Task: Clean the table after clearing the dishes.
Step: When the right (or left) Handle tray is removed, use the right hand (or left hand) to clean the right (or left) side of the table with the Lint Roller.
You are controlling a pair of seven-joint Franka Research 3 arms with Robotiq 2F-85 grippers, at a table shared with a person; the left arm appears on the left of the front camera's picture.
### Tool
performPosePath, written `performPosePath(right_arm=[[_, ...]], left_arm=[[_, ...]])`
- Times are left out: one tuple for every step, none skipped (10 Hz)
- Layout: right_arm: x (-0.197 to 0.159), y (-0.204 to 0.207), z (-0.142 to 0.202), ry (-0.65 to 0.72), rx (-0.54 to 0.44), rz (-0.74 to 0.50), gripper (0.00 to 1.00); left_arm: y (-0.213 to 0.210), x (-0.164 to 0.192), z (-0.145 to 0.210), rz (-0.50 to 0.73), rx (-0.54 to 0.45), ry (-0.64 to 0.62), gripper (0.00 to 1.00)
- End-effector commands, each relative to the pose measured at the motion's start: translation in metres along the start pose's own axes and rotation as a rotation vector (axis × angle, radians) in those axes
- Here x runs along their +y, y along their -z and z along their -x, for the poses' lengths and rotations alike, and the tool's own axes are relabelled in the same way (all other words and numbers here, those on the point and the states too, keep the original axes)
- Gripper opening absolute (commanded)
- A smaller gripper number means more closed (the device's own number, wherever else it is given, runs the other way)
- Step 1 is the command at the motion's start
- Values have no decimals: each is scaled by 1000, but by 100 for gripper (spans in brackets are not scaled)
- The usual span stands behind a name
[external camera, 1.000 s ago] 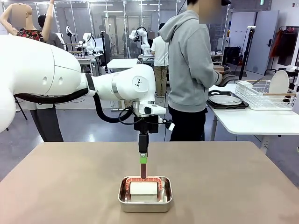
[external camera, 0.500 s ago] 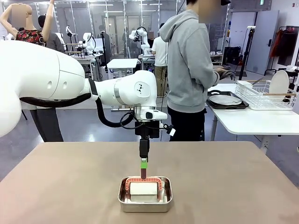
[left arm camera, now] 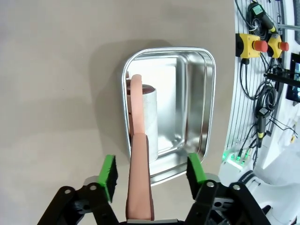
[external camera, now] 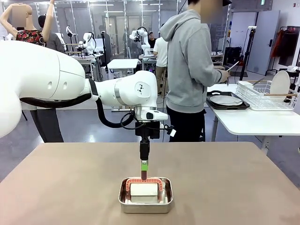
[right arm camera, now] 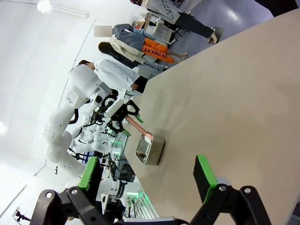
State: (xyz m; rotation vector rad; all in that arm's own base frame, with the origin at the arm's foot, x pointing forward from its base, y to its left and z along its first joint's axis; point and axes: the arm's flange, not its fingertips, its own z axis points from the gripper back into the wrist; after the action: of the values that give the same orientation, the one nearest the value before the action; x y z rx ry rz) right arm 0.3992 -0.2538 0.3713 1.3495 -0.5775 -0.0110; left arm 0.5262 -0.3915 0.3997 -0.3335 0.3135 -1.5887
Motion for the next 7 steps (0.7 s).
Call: performPosePath(right_arm=[[4, 0, 0, -4, 5, 2, 100], [4, 0, 0, -4, 5, 2, 100], [4, 0, 0, -4, 5, 2, 100], [4, 0, 0, -4, 5, 2, 100], [4, 0, 0, -4, 5, 2, 100], [4, 0, 0, -4, 5, 2, 100], [4, 0, 0, -4, 5, 2, 100]], left_arm=[[4, -4, 0, 11, 31, -22, 58], [3, -4, 0, 9, 31, -24, 48], [1, -4, 1, 14, 31, -33, 39], [0, -5, 1, 13, 31, -34, 29], [-1, -5, 0, 12, 33, -34, 20], [-2, -6, -1, 9, 33, -36, 10], [-5, -7, 0, 10, 37, -38, 1]])
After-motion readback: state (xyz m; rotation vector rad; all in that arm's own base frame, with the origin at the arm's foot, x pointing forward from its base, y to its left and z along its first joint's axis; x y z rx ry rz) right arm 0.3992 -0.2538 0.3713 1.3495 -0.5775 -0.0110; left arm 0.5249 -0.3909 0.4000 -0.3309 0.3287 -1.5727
